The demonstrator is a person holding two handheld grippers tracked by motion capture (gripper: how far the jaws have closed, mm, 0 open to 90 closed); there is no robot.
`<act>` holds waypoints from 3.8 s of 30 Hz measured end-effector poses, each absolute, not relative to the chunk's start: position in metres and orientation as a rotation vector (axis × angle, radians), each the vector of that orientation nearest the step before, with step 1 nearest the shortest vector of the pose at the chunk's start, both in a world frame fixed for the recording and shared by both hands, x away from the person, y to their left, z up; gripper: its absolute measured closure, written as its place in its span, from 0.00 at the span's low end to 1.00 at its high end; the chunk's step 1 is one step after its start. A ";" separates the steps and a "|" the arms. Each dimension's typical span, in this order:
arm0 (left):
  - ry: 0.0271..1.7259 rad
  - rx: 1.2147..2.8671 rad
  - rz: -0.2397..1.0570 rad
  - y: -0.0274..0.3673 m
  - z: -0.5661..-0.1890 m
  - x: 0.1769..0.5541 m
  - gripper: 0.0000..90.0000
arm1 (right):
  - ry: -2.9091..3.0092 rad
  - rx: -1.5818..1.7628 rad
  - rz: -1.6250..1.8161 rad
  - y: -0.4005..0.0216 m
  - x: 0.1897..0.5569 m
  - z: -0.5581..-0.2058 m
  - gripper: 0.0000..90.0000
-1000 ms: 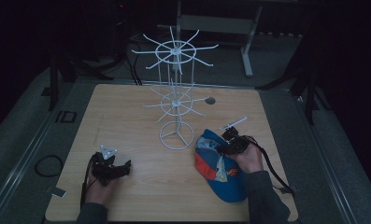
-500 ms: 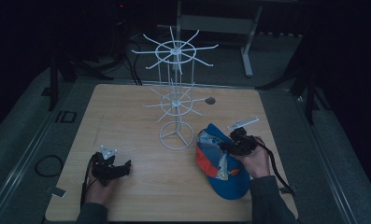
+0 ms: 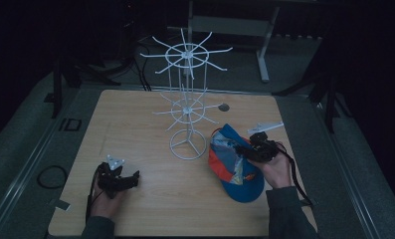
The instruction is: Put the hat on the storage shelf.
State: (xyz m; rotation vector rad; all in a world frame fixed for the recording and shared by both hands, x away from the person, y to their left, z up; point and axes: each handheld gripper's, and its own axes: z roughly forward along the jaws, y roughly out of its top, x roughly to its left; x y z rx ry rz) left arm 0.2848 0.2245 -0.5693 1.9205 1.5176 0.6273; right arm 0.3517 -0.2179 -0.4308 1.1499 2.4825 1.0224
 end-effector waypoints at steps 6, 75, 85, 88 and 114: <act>1.519 1.919 0.625 0.224 -0.569 0.285 0.16 | 2.456 1.138 1.051 -0.219 0.352 -0.423 0.98; 1.519 1.921 0.624 0.225 -0.569 0.285 0.16 | 2.279 0.978 1.157 -0.234 0.339 -0.315 0.98; 1.519 1.921 0.625 0.224 -0.569 0.285 0.16 | 2.274 0.946 1.226 -0.238 0.336 -0.302 0.98; 1.519 1.922 0.625 0.225 -0.569 0.285 0.16 | 2.271 0.943 1.227 -0.239 0.336 -0.300 0.98; 1.518 1.921 0.626 0.225 -0.569 0.285 0.16 | 2.229 0.877 1.289 -0.236 0.328 -0.281 0.98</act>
